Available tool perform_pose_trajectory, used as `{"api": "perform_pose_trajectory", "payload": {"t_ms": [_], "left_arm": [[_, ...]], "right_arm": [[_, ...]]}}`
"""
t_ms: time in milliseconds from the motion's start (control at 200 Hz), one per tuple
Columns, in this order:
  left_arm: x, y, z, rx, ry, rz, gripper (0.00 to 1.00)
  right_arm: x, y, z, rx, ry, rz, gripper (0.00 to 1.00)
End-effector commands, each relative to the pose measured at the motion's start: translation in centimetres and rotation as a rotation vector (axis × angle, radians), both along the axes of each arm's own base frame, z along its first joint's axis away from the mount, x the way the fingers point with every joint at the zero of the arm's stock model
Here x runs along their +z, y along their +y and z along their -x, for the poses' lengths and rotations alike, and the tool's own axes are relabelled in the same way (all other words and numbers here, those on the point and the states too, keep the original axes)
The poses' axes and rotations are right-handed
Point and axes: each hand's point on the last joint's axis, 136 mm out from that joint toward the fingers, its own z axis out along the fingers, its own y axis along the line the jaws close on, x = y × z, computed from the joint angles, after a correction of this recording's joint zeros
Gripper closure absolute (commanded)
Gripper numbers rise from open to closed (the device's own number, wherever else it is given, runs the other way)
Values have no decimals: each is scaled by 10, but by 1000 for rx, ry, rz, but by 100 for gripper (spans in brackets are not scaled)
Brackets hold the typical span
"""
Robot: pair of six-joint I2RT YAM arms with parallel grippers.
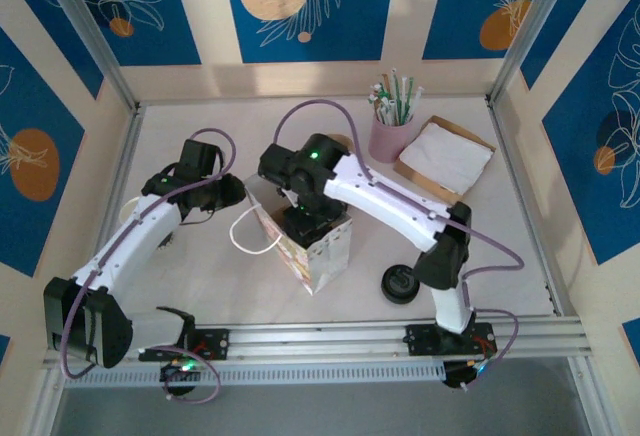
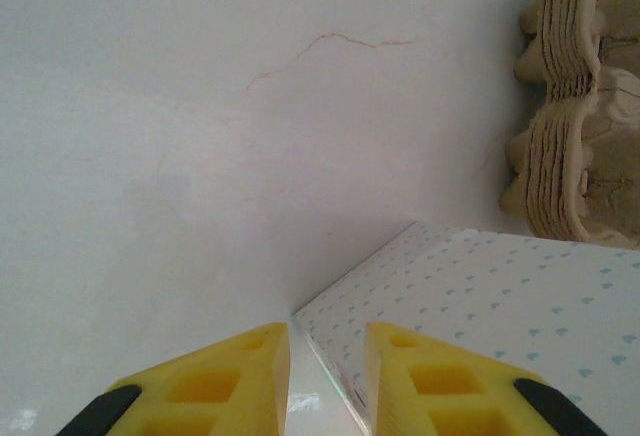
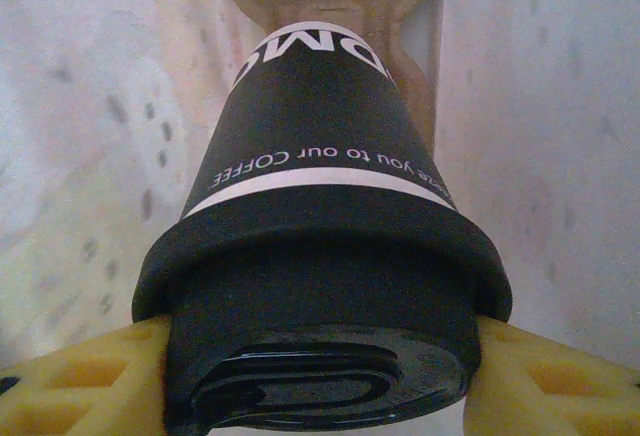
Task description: Pack the takeout coffee
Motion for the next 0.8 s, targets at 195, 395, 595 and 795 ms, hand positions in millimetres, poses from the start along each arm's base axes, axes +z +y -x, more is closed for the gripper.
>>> {"api": "perform_pose_trajectory", "payload": {"t_ms": [195,395,595,795], "left_arm": [[14,2,6,-20,-39,-19,74],[30,6,8,-17,-69,-31,74],[57,14,10,-14,-142,-62,72],[100,22,14,-14,-254,-78,52]], "right_arm": [[48,-37,23,-15,-23,-10,46],[83,-40,23,-18,-102,-123,46],[112,-47,25,-25,-158,-220,46],[139,-57,25,-37,-213,-308,46]]}}
